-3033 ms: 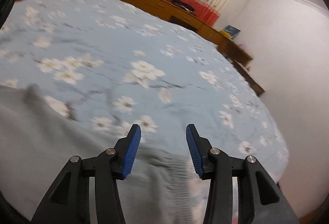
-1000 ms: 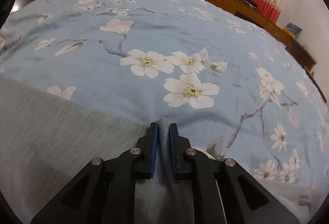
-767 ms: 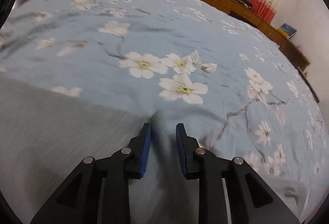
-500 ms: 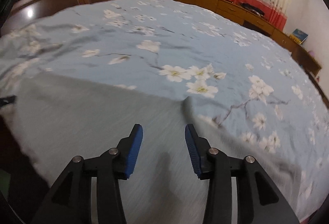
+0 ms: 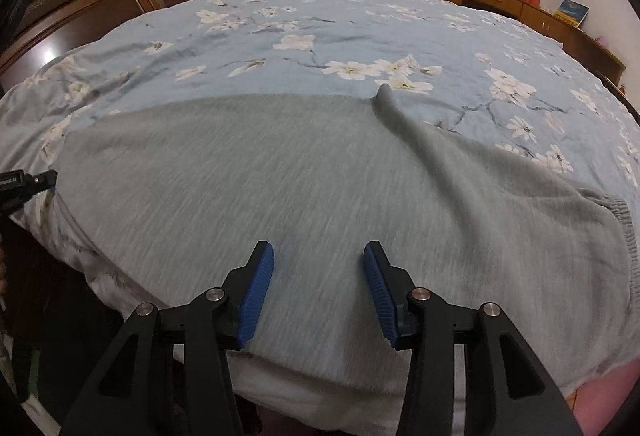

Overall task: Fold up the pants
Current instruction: 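Smooth the folded sweatpants with the left gripper while the right gripper hovers open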

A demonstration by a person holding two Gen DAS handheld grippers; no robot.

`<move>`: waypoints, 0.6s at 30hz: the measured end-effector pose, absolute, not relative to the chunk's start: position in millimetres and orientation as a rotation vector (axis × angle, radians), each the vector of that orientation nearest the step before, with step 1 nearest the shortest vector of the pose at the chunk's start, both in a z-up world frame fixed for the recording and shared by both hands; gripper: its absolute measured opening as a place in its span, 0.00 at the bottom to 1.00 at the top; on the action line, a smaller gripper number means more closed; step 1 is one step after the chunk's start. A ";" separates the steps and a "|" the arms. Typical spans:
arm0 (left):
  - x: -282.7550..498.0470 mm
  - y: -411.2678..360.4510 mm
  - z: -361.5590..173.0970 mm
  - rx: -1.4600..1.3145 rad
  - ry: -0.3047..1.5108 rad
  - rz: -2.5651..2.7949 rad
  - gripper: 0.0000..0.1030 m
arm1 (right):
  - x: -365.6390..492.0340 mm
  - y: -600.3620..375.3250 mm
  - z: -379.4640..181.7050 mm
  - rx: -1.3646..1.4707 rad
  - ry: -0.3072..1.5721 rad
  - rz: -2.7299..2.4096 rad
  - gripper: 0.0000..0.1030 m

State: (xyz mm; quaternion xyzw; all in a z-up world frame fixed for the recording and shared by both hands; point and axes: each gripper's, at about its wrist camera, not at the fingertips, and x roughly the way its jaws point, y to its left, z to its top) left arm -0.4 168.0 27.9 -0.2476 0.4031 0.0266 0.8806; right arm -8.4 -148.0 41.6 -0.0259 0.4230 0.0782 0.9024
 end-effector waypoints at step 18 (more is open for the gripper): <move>-19.6 147.9 53.8 -0.405 0.855 -0.011 0.15 | -35.3 -124.5 50.5 -0.011 0.875 0.330 0.46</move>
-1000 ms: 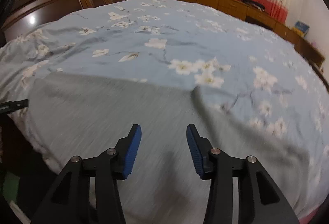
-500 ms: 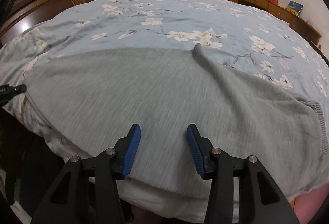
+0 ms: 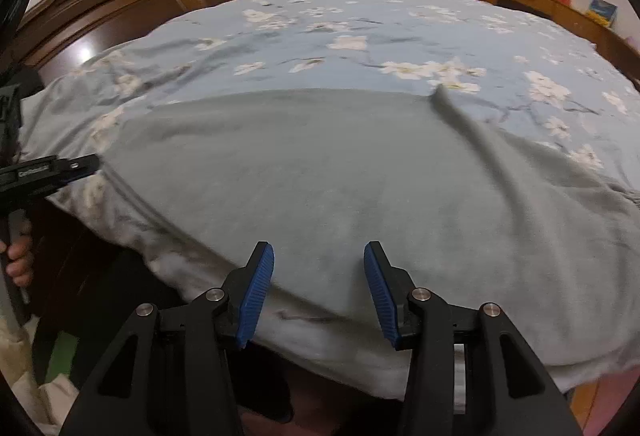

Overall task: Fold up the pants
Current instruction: 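Smooth the folded sweatpants with the left gripper while the right gripper hovers open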

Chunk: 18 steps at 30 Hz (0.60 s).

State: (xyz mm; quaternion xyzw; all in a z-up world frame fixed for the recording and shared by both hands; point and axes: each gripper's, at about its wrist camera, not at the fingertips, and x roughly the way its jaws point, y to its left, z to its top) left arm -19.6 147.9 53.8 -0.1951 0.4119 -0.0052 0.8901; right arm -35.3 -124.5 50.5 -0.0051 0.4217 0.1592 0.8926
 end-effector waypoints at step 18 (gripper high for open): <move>-15.9 109.0 35.7 -0.433 0.914 -0.175 0.34 | -40.3 -87.1 28.7 -0.241 0.854 0.295 0.53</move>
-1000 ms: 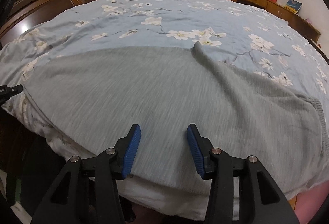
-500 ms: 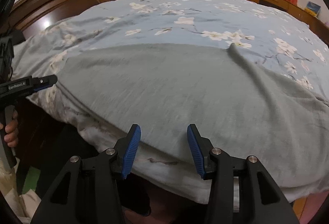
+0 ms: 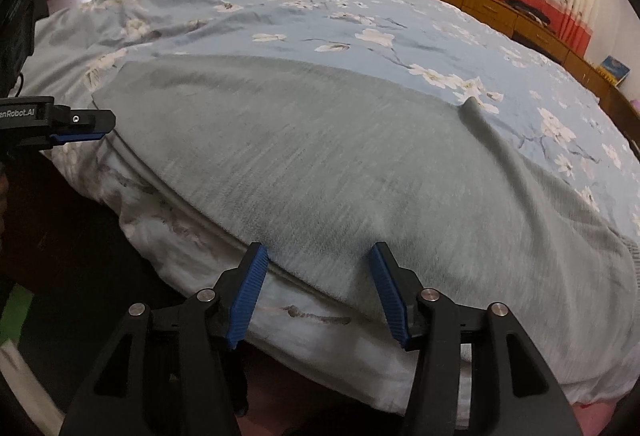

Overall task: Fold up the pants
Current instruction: 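Smooth the folded sweatpants with the left gripper while the right gripper hovers open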

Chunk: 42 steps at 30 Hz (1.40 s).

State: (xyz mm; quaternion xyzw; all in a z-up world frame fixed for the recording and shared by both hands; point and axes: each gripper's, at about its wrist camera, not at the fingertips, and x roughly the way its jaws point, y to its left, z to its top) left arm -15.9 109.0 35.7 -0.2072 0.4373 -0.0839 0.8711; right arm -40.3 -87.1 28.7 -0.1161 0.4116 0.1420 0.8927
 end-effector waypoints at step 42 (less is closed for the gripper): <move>-4.3 117.9 80.1 -0.503 0.775 -0.148 0.02 | -44.8 -76.3 32.8 -0.321 0.780 0.266 0.44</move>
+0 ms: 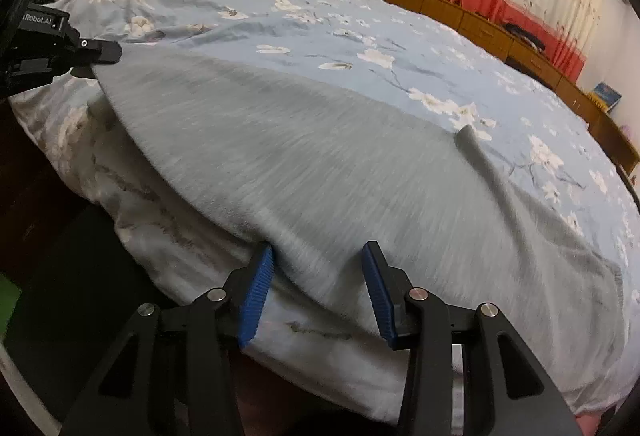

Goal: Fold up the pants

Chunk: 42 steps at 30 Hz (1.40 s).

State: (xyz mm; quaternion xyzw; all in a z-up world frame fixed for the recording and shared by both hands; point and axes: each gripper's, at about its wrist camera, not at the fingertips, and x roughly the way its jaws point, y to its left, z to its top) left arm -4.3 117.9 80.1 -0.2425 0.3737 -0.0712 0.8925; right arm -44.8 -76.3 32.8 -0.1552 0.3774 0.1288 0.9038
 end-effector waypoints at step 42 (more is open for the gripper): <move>-4.9 170.8 23.1 -0.730 0.842 -0.197 0.10 | 123.5 145.9 54.0 -0.564 1.006 1.027 0.45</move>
